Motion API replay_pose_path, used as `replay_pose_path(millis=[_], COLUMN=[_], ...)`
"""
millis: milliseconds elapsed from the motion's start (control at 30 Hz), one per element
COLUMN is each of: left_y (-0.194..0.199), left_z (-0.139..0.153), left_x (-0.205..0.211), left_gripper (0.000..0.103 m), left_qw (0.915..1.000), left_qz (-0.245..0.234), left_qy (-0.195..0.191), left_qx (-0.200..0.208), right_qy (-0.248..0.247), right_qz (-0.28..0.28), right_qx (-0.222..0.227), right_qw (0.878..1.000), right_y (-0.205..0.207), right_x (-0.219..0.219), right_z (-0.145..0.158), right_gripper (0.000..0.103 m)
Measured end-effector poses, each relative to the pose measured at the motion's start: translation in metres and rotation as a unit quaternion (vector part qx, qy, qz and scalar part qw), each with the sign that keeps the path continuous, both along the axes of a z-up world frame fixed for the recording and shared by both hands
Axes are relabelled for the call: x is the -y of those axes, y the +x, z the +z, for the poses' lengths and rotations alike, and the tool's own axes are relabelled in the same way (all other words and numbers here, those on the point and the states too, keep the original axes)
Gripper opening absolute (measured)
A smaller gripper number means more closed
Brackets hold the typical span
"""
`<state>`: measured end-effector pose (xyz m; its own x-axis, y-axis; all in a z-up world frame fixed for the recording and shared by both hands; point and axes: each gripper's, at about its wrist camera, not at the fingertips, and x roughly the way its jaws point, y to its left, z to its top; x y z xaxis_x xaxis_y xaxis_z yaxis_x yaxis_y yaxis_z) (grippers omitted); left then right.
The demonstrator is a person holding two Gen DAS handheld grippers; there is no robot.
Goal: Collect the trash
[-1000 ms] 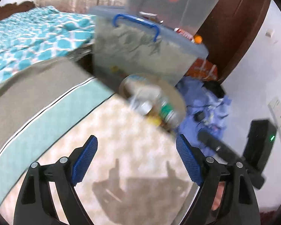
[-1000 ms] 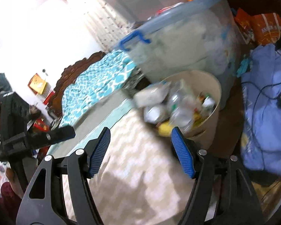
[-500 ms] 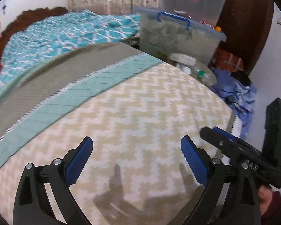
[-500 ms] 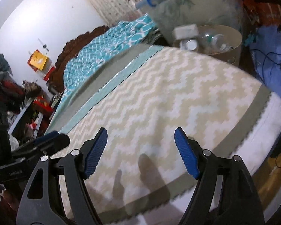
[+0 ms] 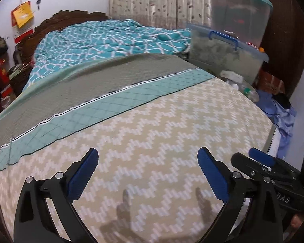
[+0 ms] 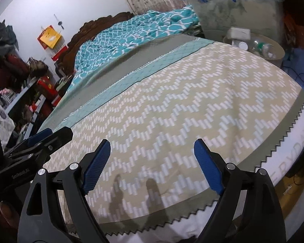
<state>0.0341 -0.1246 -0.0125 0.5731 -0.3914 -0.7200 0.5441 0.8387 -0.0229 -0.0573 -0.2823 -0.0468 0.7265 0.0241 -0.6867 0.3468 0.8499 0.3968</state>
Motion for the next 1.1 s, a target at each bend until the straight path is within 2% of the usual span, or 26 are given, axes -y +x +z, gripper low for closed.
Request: replay_pose_path(millis=[367,567,833,967,1100], left_y=[0.001,0.001,-0.003,-0.003,-0.003], left_z=[0.002,0.000,0.003,0.000,0.002], left_x=[-0.017,-0.015,-0.006,-0.002,0.001], left_gripper=[0.095,0.095,0.095,0.095,0.095], left_qw=[0.9997,0.9991,0.9991,0.9994,0.9993], left_qz=[0.021,0.032,0.021,0.015,0.014], left_qy=[0.004,0.026,0.029,0.026,0.029], left_qx=[0.012,0.015,0.024,0.015,0.017], right_qy=[-0.015,-0.013,-0.020,-0.010,-0.028], right_qz=[-0.017,-0.024,-0.057,-0.064,-0.092], right_qx=[0.004,0.009,0.021,0.015,0.011], right_qw=[1.000,1.000,0.998,0.998,0.995], right_y=[-0.003,-0.006,-0.017,-0.018,-0.024], right_x=[-0.009,-0.006,0.004,0.010,0.012], right_z=[0.010,0.011,0.015,0.013,0.018], right_gripper=[0.090,0.090,0.095,0.095,0.100])
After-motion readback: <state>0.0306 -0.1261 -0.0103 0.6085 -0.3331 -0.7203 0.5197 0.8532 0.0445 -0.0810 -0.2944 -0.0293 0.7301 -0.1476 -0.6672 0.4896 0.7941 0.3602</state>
